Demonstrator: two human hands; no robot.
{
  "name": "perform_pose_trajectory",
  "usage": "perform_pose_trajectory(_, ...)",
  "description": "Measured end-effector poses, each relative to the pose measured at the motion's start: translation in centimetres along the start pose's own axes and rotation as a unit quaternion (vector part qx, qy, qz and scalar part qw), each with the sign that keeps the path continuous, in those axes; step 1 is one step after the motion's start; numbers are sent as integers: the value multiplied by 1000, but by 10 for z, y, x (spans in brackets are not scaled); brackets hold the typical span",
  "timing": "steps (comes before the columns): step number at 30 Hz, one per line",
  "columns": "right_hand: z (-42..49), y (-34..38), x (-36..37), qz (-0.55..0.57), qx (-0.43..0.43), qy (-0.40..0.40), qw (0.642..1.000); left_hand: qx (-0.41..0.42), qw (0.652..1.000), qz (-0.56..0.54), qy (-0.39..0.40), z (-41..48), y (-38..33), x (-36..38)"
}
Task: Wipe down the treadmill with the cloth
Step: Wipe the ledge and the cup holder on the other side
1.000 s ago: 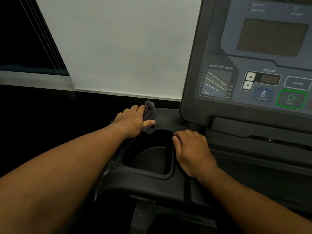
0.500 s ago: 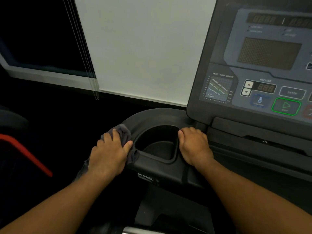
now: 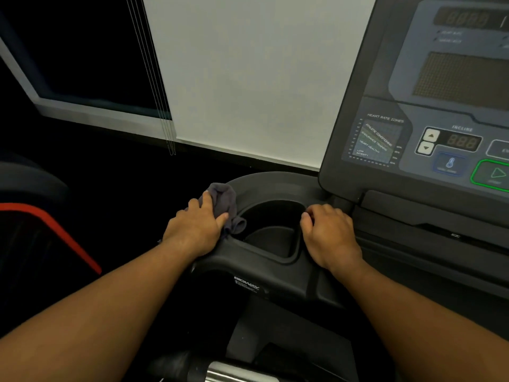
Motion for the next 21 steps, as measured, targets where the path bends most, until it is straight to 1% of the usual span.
perform_pose_trajectory(3,0,0,-1,-1,-2,0,1000,-6,1000,-3,-11,-2,-4,-1)
perform_pose_trajectory(8,-1,1,-2,4,-2,2,1000,34,999,21,-35,-30,18,7)
perform_pose_trajectory(10,-1,2,-2,4,-5,1,1000,59,998,4,-28,-45,35,8)
perform_pose_trajectory(11,-1,2,-1,5,-5,2,1000,69,997,17,-14,-54,45,11)
perform_pose_trajectory(13,-2,1,-1,6,-5,1,1000,115,989,97,-3,-70,56,21)
perform_pose_trajectory(15,-2,2,0,3,-6,4,1000,191,961,198,-10,-83,55,34)
perform_pose_trajectory(16,-1,2,0,0,-6,5,1000,213,951,224,-12,-85,52,35)
perform_pose_trajectory(18,0,2,1,-5,-8,8,1000,242,948,204,-13,-82,40,30)
perform_pose_trajectory(19,0,2,1,-8,-10,8,1000,265,943,197,-41,-81,31,27)
perform_pose_trajectory(21,1,2,2,-9,-13,5,1000,291,936,192,-48,-76,14,26)
Point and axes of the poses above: each hand's wrist, its own z-axis towards the middle knuckle, its own x-axis out of the palm, y = z × x, the point moved 6 cm from there along z, towards the middle knuckle, and after that the axes turned 8 degrees about -x, right-handed, at the moved point
